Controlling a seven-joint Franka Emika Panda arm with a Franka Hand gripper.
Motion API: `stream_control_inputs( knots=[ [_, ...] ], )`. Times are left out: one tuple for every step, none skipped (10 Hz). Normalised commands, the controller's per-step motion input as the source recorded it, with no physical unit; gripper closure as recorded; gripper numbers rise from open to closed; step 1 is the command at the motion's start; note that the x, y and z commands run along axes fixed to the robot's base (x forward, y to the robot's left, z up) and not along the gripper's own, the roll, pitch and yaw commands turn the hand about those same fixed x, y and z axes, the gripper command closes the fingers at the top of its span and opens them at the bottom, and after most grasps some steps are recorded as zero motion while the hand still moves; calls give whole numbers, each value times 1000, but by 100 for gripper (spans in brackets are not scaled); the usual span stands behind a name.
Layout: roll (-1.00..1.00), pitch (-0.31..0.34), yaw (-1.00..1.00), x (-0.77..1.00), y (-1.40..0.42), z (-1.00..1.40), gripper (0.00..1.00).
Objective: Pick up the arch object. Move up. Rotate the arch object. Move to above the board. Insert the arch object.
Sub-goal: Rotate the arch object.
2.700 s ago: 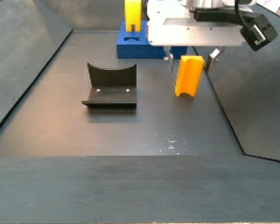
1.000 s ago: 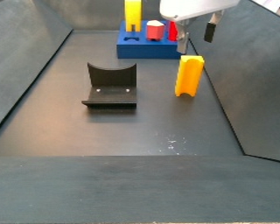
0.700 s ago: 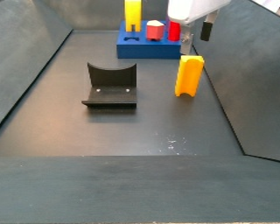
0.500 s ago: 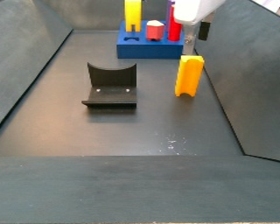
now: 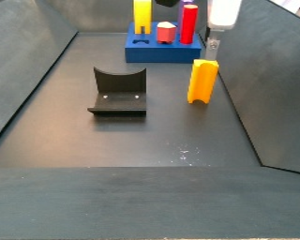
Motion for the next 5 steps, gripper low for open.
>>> stream_control_inputs(
  knots=[
    [-9,3,1000,43,-7,-34,0],
    [-9,3,1000,43,-7,-34,0],
    [-10,3,1000,43,-7,-33,0],
    [-10,3,1000,43,-7,-32,0],
    [-11,3,1000,43,-7,-32,0]
  ],
)
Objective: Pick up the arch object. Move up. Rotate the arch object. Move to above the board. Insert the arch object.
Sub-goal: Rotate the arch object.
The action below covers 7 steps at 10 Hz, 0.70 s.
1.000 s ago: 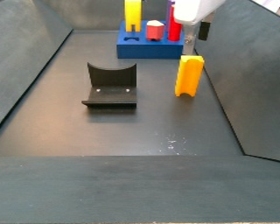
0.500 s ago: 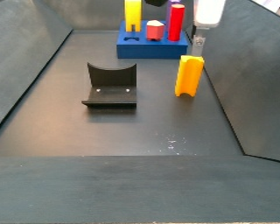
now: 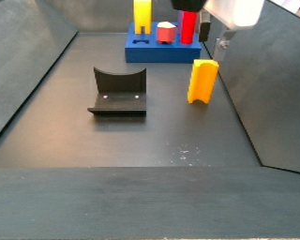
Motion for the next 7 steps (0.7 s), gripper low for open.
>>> stream_control_inputs(
  knots=[
    [-11,3,1000,43,-7,-32,0],
    [-12,4,1000,43,-7,-31,0],
    [-12,4,1000,43,-7,-31,0],
    [-13,4,1000,43,-7,-31,0],
    [-14,4,1000,43,-7,-31,0],
    [-15,4,1000,43,-7,-31,0],
    [-16,5,1000,43,-7,-30,0]
  ],
)
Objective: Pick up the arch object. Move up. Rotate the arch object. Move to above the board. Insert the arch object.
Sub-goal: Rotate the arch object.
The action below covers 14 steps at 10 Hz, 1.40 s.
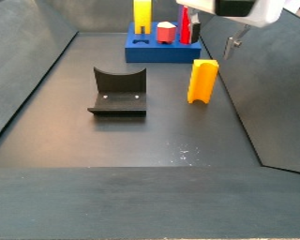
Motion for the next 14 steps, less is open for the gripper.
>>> stream_control_inputs(
  knots=[
    [-17,5,1000,43,-7,-30,0],
    [-19,5,1000,43,-7,-30,0],
    [-20,6,1000,43,-7,-30,0],
    [-22,6,1000,43,-7,-30,0],
    [-24,7,1000,43,-7,-30,0],
    [-27,8,1000,43,-7,-30,0],
    [-30,9,1000,43,-7,-30,0],
    [-36,10,1000,43,-7,-29,0],
    [-39,11,1000,43,-7,-29,0],
    [-47,14,1000,43,-7,-29,0],
    [-63,18,1000,43,-7,-29,0],
    [-63,18,853,43,-7,-29,0],
    [-61,18,522,43,-7,-29,0],
    [-61,18,247,43,-6,-29,0]
  ],
)
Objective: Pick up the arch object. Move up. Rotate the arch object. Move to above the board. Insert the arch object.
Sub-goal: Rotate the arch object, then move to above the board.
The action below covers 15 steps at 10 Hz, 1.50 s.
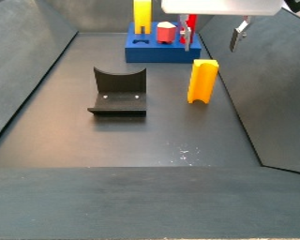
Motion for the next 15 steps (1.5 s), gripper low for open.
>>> stream_control_inputs(
  knots=[
    [-61,18,136,0,0,-1000,0],
    [-61,17,100,1,0,-1000,0],
    [-59,-24,59,30,0,-1000,0],
    [-59,-33,50,35,-1,-1000,0],
    [-59,-43,42,37,-4,-884,0],
    [-63,-41,40,33,-8,-709,0],
    [-67,-43,39,35,-11,-574,0],
    [-69,-40,40,35,-12,-486,0],
    [-74,-38,42,40,-12,-320,0],
    [-78,-35,43,43,-10,-200,0],
    [-82,-26,45,0,0,0,100],
    [-5,199,-84,-78,-220,1000,100],
    [-4,202,-79,-80,-218,1000,100],
    [7,172,-44,-76,-201,1000,100],
    [19,123,-10,-69,-187,1000,100]
  ],
)
